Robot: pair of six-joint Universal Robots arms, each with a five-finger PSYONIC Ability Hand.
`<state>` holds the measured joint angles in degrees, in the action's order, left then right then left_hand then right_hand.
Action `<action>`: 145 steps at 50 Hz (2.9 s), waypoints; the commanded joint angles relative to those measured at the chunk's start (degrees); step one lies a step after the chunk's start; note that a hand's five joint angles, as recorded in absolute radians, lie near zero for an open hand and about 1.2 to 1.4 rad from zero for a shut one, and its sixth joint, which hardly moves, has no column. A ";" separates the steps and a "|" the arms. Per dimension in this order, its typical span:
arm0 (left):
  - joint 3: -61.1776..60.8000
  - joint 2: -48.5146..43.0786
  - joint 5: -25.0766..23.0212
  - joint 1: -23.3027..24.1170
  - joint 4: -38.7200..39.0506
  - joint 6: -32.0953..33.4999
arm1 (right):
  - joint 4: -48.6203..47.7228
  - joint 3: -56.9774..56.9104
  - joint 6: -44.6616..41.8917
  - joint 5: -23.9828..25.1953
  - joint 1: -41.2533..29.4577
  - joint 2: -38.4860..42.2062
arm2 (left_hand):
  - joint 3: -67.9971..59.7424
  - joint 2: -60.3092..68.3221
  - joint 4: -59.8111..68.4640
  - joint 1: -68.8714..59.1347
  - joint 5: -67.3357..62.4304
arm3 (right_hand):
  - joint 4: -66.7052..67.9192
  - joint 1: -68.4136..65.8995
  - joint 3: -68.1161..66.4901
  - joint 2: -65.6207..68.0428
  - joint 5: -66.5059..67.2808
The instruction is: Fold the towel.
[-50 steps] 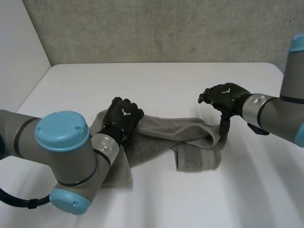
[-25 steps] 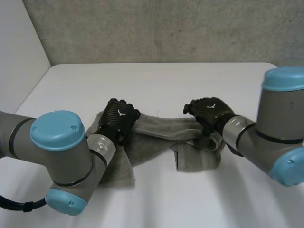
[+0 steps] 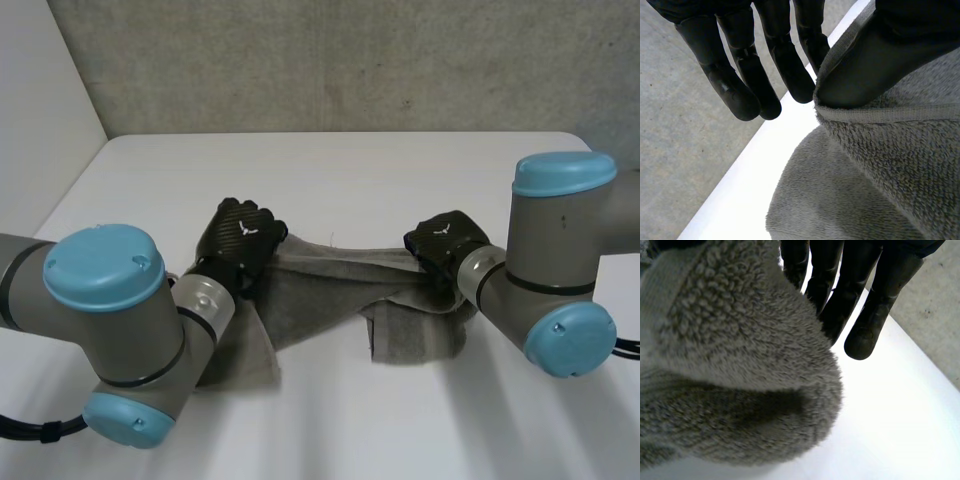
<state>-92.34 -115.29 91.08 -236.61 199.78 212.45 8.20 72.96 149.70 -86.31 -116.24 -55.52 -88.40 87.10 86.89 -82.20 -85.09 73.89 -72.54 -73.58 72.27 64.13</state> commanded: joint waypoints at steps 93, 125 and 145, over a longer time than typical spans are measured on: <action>2.44 -0.11 -10.58 -7.20 -12.50 18.17 | 12.46 6.83 -18.39 3.25 8.13 -17.25 | 8.40 -7.10 -6.89 2.20 15.09 | 6.11 -7.46 -6.42 7.73 5.87; -2.66 -6.26 -5.83 -7.12 -3.79 13.61 | 1.47 15.19 -14.97 3.34 14.81 -15.94 | 42.86 -41.56 -41.34 36.66 49.54 | 6.11 -7.46 -6.42 7.73 5.87; -9.43 4.55 -14.70 -11.15 -10.38 -1.34 | -0.29 17.39 -14.35 5.27 14.64 -15.76 | 77.18 -75.88 -75.67 70.99 83.87 | 6.11 -7.46 -6.42 7.73 5.87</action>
<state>-99.62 -110.89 79.16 -244.68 190.36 211.93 8.09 89.90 135.33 -82.20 -101.61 -71.33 -13.84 14.56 15.01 -15.38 -12.77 76.59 -74.87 -76.49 76.13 68.30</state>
